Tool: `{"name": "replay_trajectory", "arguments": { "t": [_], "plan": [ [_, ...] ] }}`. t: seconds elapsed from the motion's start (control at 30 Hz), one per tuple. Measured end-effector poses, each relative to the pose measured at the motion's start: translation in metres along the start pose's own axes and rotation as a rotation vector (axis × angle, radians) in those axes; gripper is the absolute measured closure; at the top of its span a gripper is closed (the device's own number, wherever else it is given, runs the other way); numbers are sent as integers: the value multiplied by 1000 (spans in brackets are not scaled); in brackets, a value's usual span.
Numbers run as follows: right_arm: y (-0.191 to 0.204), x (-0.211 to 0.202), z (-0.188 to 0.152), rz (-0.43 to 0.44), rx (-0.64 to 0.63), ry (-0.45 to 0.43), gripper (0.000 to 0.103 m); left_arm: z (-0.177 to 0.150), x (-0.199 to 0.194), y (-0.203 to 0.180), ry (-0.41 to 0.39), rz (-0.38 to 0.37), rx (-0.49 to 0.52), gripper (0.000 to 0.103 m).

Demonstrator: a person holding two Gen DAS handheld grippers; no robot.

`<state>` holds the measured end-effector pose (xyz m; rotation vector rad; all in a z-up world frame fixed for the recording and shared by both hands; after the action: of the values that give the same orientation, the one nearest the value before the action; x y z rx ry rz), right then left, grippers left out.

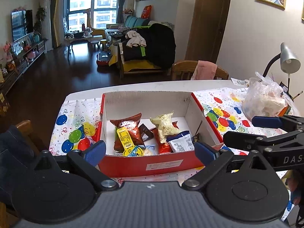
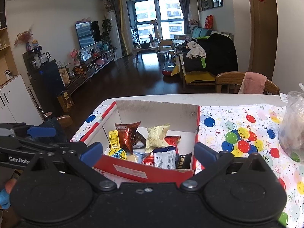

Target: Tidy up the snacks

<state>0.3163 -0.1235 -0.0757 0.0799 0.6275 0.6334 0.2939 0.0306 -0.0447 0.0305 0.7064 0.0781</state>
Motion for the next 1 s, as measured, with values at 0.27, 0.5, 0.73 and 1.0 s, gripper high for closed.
{"name": "replay_trajectory", "arguments": {
  "t": [0.27, 0.5, 0.73, 1.0],
  "plan": [
    [1, 0, -1, 4, 4, -3, 0, -1, -1, 1, 3, 1, -1, 3],
    [4, -1, -3, 10, 5, -4, 0, -1, -1, 3, 2, 7, -12, 3],
    [4, -3, -5, 14, 6, -3, 0, -1, 0, 4, 6, 17, -14, 3],
    [4, -3, -7, 12, 10, -2, 0, 0, -1, 4, 2, 15, -12, 3]
  ]
}}
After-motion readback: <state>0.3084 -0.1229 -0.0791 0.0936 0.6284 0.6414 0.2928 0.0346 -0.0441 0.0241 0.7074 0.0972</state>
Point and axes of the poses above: each gripper's, at about its wrist camera, not at the fingertips, and x roughly the way its jaws point, y to its left, z to its top, the point moved 8 cm from there along x, roughly the way its jaws point, and after that the axes turned 14 degrees about z, right-handed, at the moved point
